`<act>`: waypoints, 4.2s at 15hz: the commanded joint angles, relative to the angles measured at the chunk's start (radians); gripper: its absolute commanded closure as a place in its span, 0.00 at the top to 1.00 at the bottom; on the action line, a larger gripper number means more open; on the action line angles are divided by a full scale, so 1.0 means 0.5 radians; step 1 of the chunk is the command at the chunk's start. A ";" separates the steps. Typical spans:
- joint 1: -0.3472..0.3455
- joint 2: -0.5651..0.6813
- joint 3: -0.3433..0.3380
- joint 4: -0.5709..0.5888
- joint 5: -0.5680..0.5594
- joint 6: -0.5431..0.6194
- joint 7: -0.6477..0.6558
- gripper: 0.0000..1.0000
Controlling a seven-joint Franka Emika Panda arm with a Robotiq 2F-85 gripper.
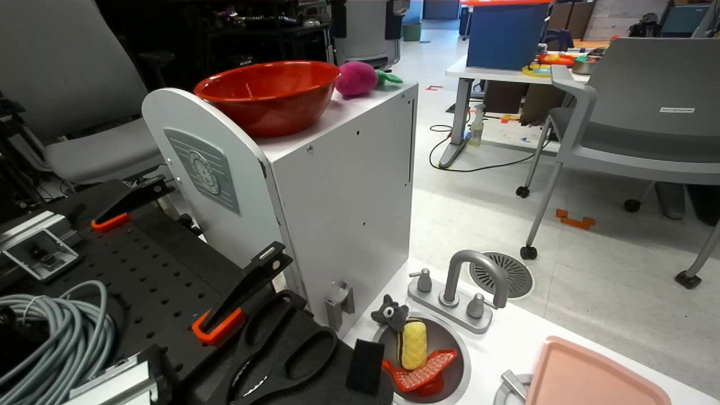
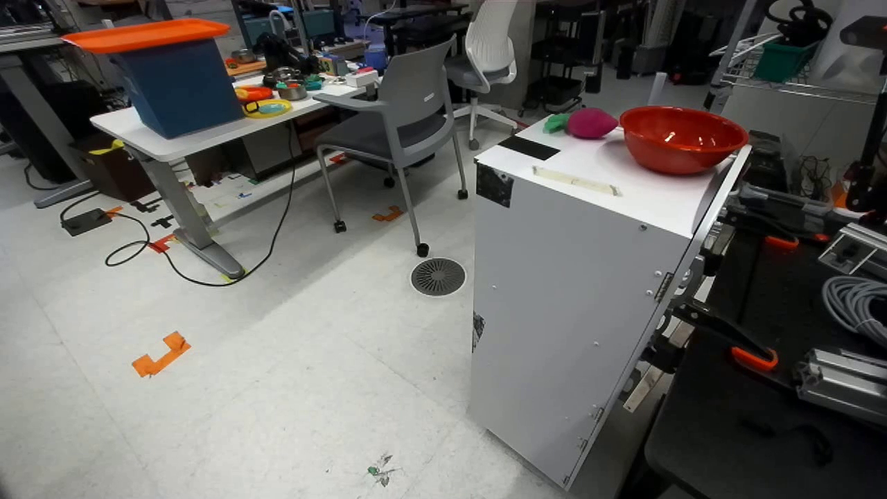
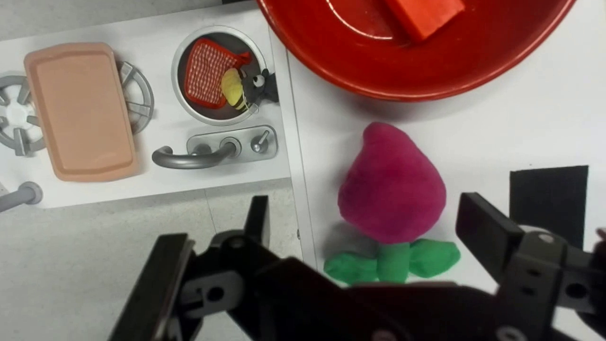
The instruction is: Pick up the purple toy from the top of the cabinet and put it in the orange bowl.
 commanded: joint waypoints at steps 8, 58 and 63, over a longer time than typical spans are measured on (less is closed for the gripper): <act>0.046 0.097 0.058 0.029 -0.008 0.090 -0.085 1.00; 0.123 -0.277 0.068 -0.212 0.052 -0.321 0.201 0.02; 0.113 -0.252 0.067 -0.208 0.084 -0.331 0.179 0.02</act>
